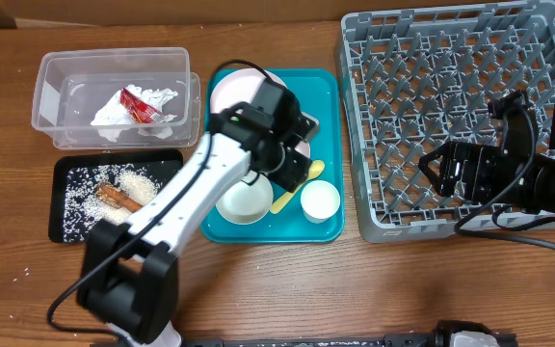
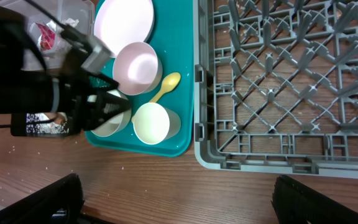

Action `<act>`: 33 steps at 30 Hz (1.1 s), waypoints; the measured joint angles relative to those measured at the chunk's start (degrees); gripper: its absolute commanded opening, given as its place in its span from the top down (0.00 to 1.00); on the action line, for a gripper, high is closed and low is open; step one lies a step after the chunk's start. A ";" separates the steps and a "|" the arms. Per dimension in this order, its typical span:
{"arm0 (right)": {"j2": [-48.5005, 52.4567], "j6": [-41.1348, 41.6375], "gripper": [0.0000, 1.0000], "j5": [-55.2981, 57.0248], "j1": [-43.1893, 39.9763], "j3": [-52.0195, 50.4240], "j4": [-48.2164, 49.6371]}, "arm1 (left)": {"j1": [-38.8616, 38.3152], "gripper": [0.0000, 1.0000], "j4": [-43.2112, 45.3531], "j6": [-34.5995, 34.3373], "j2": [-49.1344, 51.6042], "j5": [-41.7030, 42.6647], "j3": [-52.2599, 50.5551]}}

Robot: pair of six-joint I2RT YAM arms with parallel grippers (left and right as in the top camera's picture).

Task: Sort waste into correct bins and load items into the dishwasher
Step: 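Grasp the white cup on the teal tray with the left gripper, then lift the cup toward the right gripper and grasp it with the right gripper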

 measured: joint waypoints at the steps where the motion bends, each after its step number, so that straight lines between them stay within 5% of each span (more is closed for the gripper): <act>1: 0.00 0.00 0.00 0.00 0.00 -0.02 -0.02 | -1.05 0.35 0.07 0.02 1.60 -0.04 0.00; 3: 0.00 0.00 0.00 -0.02 0.00 -0.02 -0.02 | -2.56 0.40 0.04 0.02 3.52 -0.04 0.00; 10: 0.00 0.02 0.00 0.00 0.00 -0.02 -0.04 | -3.91 0.96 0.39 -0.20 5.77 -0.50 0.00; 18: 0.00 0.00 0.00 0.00 0.00 -0.02 -0.04 | -2.80 0.96 0.33 -3.58 5.79 -0.48 0.00; 22: 0.00 0.02 0.00 -2.01 0.00 -0.02 1.01 | 1.09 0.96 -2.38 -6.29 5.86 7.67 2.01; 29: 0.44 0.02 0.00 -12.39 0.00 -4.90 10.54 | 19.43 0.96 -0.63 -6.71 6.03 48.92 7.61; 33: 2.05 0.09 0.00 -21.49 0.00 -9.46 19.56 | 22.69 0.96 -0.63 -6.91 6.03 64.85 7.61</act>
